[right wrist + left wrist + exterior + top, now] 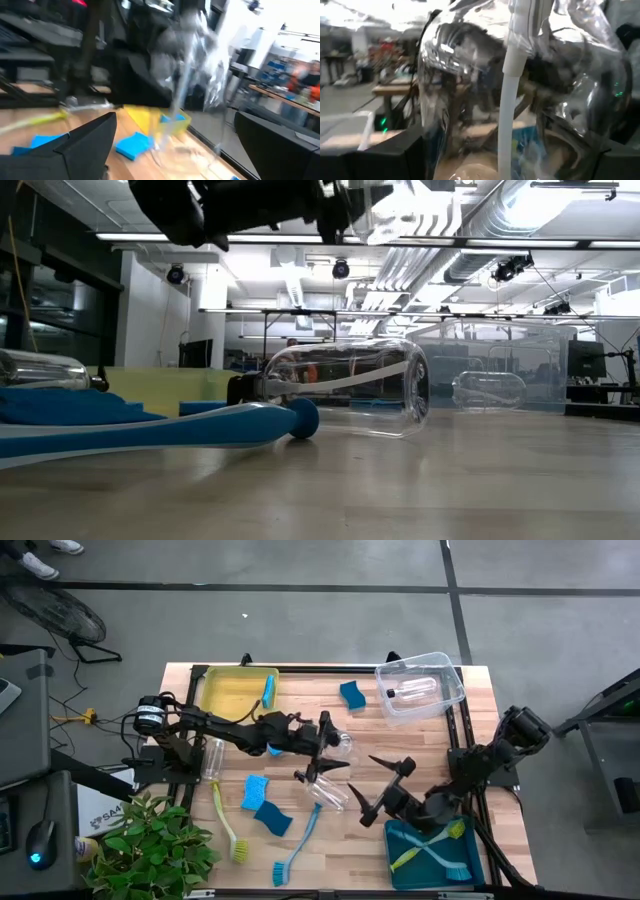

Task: Pick & Place Kitchen Sink Supplies
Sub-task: Put the transparent soap dispenser into the transparent bin

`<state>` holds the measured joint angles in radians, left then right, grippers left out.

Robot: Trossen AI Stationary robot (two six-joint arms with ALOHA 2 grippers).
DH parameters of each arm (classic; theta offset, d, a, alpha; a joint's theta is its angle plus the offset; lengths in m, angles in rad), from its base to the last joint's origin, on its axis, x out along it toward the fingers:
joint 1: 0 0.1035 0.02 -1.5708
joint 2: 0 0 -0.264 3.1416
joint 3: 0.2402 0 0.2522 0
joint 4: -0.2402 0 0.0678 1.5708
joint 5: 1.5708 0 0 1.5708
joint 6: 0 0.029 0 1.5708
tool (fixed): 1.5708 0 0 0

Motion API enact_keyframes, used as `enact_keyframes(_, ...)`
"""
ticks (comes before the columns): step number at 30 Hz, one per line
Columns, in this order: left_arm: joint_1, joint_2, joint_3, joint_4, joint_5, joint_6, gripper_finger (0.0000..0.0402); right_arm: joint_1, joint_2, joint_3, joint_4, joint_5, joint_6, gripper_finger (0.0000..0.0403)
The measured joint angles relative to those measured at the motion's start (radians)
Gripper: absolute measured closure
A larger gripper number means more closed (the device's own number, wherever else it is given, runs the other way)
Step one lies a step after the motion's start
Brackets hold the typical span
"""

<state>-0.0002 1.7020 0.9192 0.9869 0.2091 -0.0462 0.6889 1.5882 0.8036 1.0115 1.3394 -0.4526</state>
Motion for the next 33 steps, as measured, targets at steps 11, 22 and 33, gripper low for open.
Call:
enact_keyframes(11, 0.0, 0.0, 0.0, -0.198, -0.031, 0.024, 0.0101, -0.119, -0.066, 0.0, -0.029, -0.275, 0.0, 0.0006)
enact_keyframes(22, 0.0, 0.0, 0.0, -0.29, -0.036, 0.019, 0.0101, -0.27, -0.067, 0.0, -0.134, -0.474, 0.111, 0.0016)
enact_keyframes(33, 0.0, 0.0, 0.0, -0.323, -0.038, 0.016, 0.0101, -0.279, -0.067, 0.0, -0.135, -0.479, 0.115, 0.0095)
